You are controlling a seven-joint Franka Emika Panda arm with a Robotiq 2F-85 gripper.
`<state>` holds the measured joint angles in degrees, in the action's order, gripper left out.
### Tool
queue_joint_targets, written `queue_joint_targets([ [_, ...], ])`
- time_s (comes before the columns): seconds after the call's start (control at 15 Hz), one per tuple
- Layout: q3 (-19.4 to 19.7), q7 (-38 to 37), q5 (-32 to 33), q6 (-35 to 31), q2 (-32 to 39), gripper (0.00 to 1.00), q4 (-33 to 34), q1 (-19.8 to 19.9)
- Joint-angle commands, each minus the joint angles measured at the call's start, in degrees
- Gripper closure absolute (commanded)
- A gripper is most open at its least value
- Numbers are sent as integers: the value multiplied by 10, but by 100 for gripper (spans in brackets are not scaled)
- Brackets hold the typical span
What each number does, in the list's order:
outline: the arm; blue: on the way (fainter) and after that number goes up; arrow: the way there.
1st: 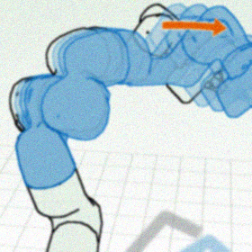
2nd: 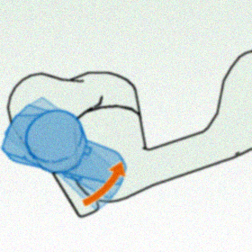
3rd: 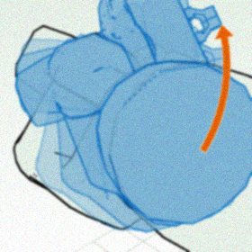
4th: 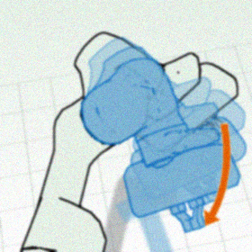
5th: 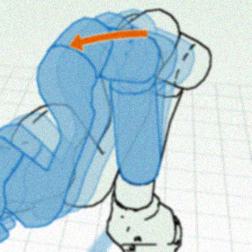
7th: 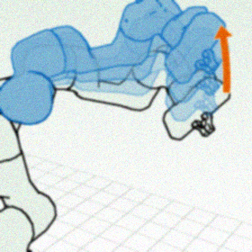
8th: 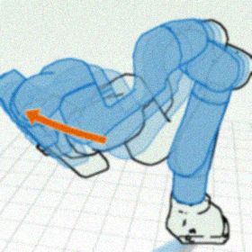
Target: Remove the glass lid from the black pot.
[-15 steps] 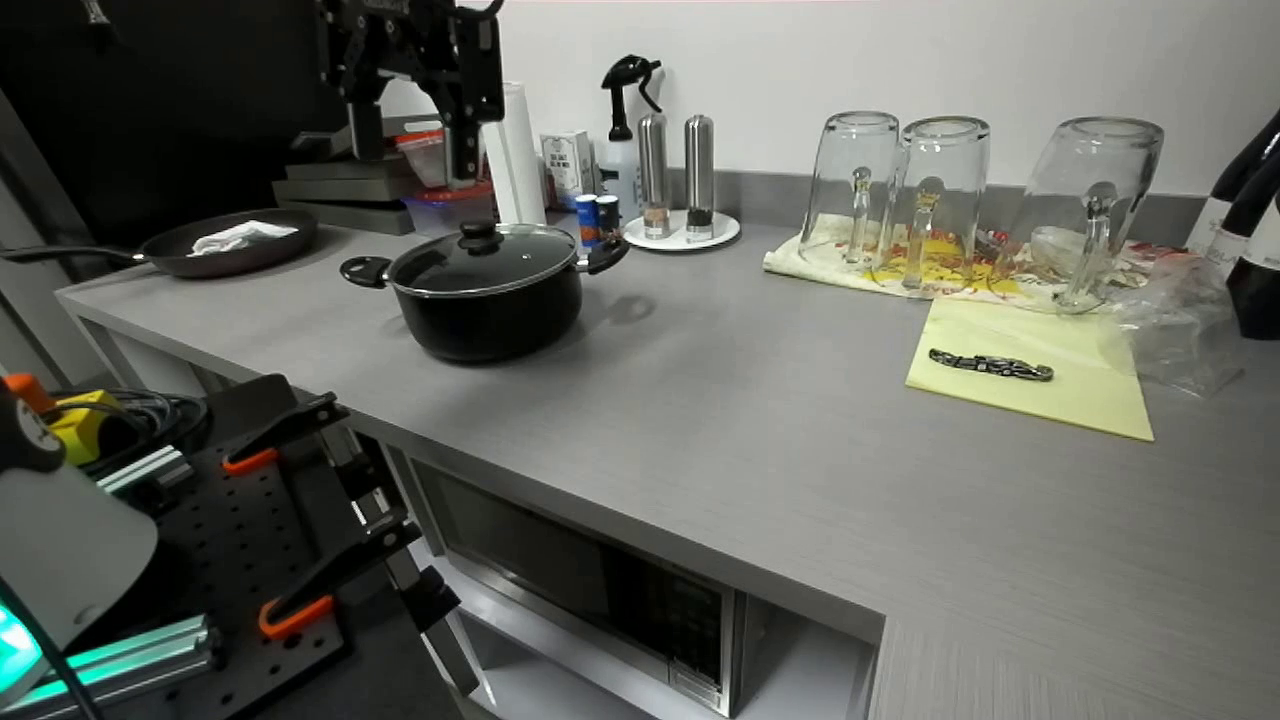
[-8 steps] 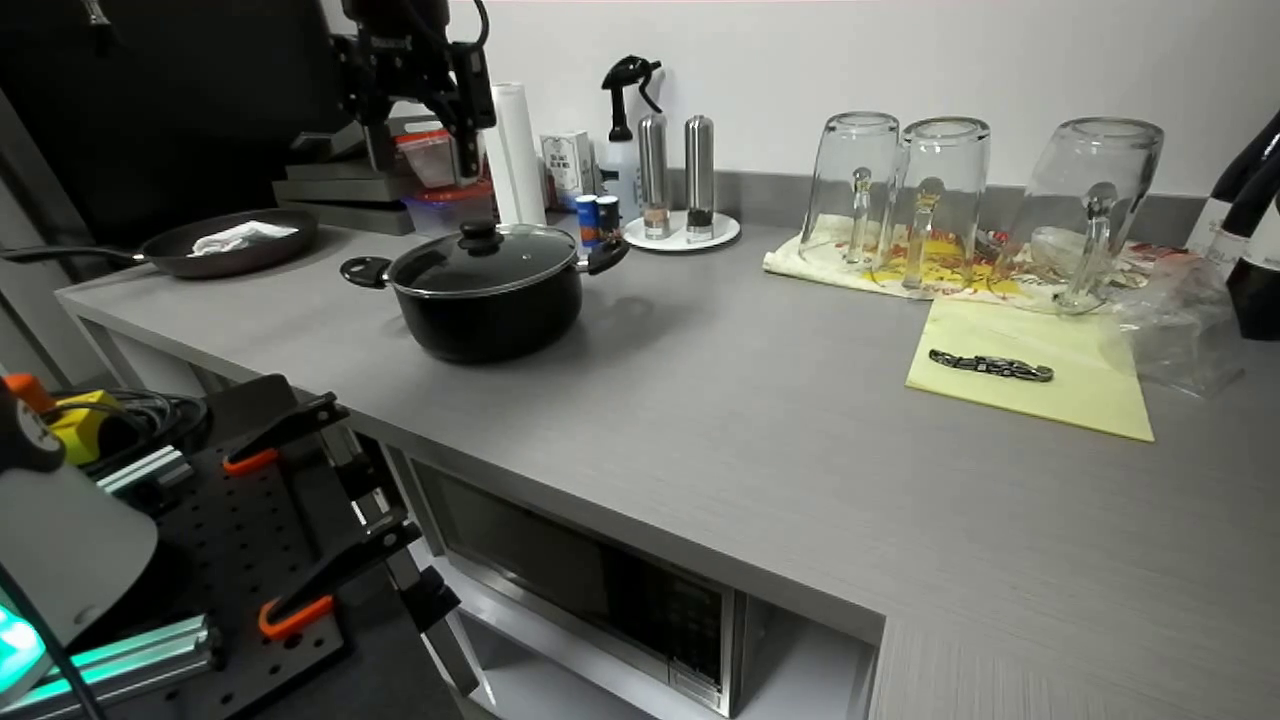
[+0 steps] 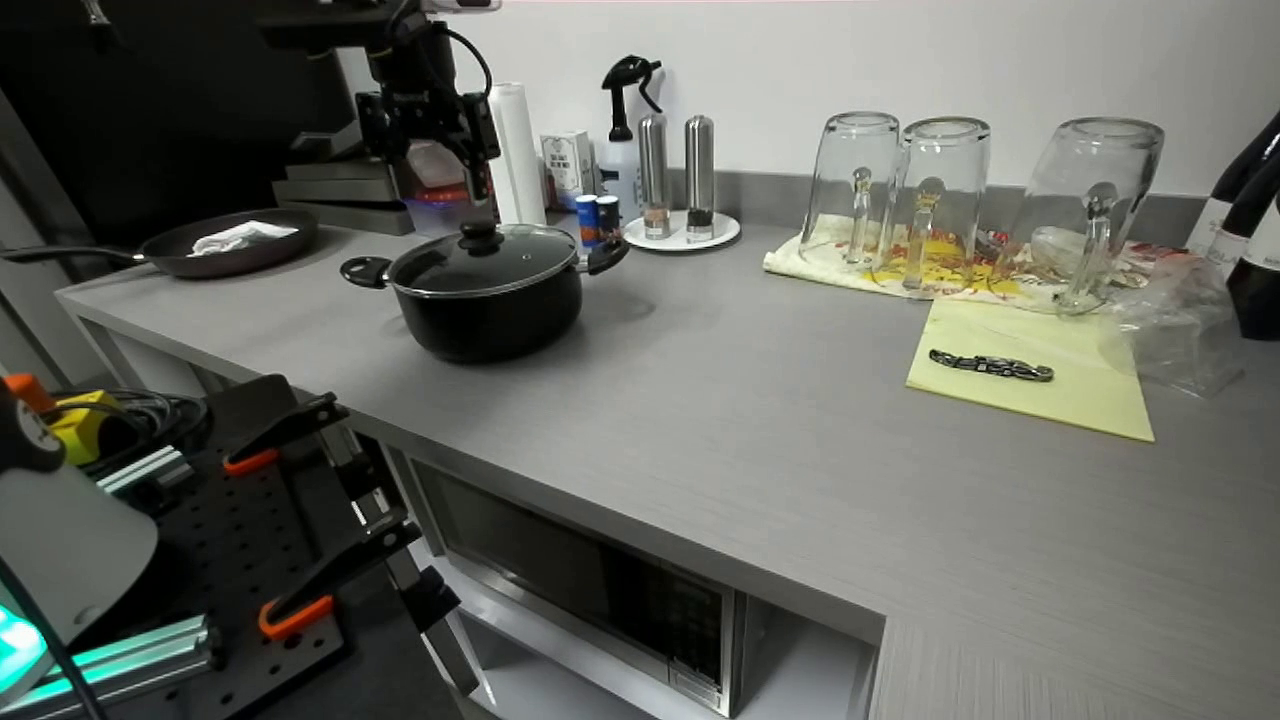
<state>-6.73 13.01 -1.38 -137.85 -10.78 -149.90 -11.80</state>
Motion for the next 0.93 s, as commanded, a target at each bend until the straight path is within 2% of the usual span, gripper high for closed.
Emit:
queue_joint_targets([
  [0.0, -25, -29, 10, -24, 85, 0, 63, -5],
  [0.47, -56, -32, 14, -26, 196, 0, 155, -12],
  [0.87, -60, -36, 35, -22, 251, 0, 200, -14],
])
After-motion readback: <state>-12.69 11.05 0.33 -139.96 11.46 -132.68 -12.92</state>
